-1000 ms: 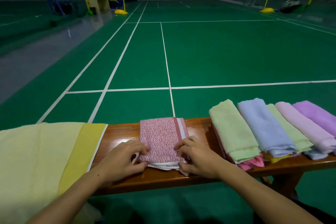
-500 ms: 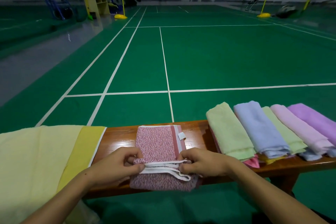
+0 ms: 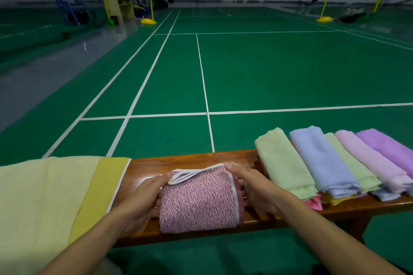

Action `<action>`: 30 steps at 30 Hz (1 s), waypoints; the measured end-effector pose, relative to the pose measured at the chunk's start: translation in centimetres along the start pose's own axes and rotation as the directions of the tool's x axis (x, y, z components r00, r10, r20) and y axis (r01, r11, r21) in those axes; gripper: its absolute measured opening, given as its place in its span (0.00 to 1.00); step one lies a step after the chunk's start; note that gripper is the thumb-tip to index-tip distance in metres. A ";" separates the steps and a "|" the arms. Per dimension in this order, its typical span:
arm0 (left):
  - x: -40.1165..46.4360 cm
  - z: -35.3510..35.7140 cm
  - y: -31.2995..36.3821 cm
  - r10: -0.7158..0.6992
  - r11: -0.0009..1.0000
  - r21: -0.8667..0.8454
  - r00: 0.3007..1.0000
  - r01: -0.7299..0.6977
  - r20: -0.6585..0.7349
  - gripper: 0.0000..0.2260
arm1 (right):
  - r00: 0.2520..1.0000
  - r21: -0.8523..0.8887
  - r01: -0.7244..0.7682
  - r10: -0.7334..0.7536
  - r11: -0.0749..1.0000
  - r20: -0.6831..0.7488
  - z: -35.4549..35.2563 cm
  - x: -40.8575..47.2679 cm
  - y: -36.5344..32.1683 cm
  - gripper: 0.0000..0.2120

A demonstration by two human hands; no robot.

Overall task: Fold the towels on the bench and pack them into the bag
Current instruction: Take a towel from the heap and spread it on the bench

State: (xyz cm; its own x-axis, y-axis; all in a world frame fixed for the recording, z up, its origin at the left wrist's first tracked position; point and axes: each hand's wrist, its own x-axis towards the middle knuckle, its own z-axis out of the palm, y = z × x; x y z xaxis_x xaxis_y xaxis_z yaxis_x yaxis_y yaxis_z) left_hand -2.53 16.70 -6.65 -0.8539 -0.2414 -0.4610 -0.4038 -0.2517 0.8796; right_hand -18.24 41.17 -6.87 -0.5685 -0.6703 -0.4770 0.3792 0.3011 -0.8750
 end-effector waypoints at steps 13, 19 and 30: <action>2.3 -0.9 -0.9 0.326 0.794 0.565 0.942 -0.225 -0.083 0.12 | 0.888 -0.493 0.190 -0.363 0.849 -0.282 1.3 3.1 1.7 0.08; 5.3 -1.3 -2.3 0.424 0.596 0.792 0.890 -0.134 -0.169 0.14 | 0.832 -0.625 0.054 -0.382 0.779 -0.403 2.1 3.8 1.7 0.12; 4.7 -2.7 -1.3 0.660 0.263 0.964 0.723 0.031 -0.203 0.18 | 0.730 -0.646 0.017 -0.451 0.763 -0.513 0.6 4.3 1.2 0.12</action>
State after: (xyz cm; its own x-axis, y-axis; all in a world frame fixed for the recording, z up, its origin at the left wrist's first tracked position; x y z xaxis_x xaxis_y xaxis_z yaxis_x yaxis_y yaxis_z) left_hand -5.19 13.38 -10.28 -0.8175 -0.5311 0.2229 -0.4490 0.8300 0.3309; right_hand -19.80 38.26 -9.93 -0.9609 -0.2769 0.0036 -0.1919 0.6565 -0.7295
